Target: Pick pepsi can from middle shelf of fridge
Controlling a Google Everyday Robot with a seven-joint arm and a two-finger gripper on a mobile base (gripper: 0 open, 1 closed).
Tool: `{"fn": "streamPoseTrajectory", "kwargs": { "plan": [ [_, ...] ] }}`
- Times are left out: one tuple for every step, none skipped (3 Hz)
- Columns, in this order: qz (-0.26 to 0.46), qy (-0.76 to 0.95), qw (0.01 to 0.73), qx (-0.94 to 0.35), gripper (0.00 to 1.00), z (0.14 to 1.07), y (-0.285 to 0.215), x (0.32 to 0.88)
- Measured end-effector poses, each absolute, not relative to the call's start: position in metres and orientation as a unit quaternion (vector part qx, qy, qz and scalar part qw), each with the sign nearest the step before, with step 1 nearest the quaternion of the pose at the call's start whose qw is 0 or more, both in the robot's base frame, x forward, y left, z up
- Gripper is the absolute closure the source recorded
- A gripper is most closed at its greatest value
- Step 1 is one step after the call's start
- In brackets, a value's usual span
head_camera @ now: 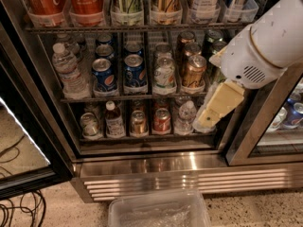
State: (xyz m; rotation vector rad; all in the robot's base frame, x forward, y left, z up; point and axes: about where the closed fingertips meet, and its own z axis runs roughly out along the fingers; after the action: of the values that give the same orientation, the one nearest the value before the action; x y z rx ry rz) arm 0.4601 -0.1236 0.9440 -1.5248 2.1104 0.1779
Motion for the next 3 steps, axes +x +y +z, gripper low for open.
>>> {"fn": "streamPoseTrajectory", "kwargs": {
  "plan": [
    [0.066, 0.78, 0.263, -0.564, 0.0, 0.944, -0.123, 0.46],
    [0.074, 0.778, 0.268, -0.564, 0.0, 0.941, -0.112, 0.465],
    [0.113, 0.793, 0.297, -0.519, 0.0, 0.93, -0.086, 0.481]
  ]
}}
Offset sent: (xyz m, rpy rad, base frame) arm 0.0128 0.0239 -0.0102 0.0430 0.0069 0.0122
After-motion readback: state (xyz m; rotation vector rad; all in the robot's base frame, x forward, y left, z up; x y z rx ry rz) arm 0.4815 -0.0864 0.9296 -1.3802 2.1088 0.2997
